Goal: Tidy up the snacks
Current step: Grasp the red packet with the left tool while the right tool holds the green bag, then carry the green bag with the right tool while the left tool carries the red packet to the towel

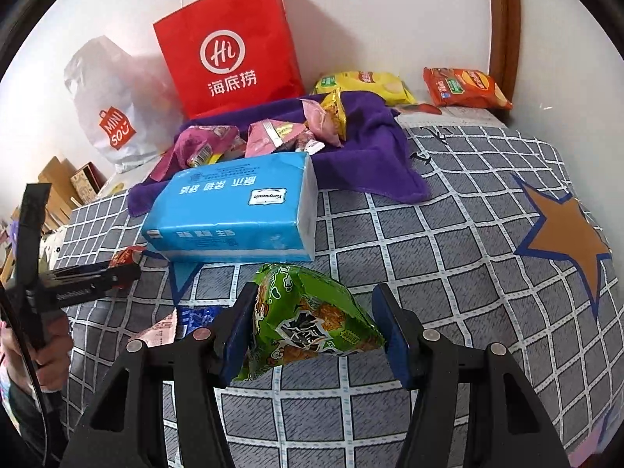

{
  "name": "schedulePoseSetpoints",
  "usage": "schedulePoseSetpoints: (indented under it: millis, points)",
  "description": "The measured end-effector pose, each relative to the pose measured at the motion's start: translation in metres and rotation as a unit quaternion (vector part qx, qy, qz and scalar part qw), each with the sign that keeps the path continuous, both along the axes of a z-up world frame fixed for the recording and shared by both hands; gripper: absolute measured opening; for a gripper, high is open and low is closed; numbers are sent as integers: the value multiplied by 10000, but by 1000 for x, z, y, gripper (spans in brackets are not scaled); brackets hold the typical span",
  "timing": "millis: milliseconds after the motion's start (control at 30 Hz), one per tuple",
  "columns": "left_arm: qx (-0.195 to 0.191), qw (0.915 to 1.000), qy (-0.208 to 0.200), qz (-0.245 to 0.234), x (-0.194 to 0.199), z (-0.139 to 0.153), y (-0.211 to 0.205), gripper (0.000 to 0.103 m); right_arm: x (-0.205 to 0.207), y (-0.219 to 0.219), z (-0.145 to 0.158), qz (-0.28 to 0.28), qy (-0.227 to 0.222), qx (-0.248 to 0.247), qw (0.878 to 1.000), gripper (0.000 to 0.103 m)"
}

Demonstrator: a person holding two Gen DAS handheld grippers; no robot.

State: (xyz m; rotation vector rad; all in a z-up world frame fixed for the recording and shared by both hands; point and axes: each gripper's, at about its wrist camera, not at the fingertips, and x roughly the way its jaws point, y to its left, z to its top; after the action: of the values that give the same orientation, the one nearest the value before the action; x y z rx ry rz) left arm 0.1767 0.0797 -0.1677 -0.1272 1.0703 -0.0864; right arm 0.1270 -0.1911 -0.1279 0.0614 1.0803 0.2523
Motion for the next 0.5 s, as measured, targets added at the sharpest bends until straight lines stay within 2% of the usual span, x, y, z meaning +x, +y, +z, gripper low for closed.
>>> schedulePoseSetpoints:
  millis: [67, 233, 500]
  points:
    - [4, 9999, -37, 98, -2, 1, 3, 40, -3, -1, 0, -29, 16, 2, 10000, 59]
    - [-525, 9984, -130, 150, -14, 8, 16, 39, -12, 1, -3, 10, 54, 31, 10000, 59]
    - [-706, 9972, -219, 137, -33, 30, 16, 39, -17, 2, -1, 91, 55, 26, 9999, 59]
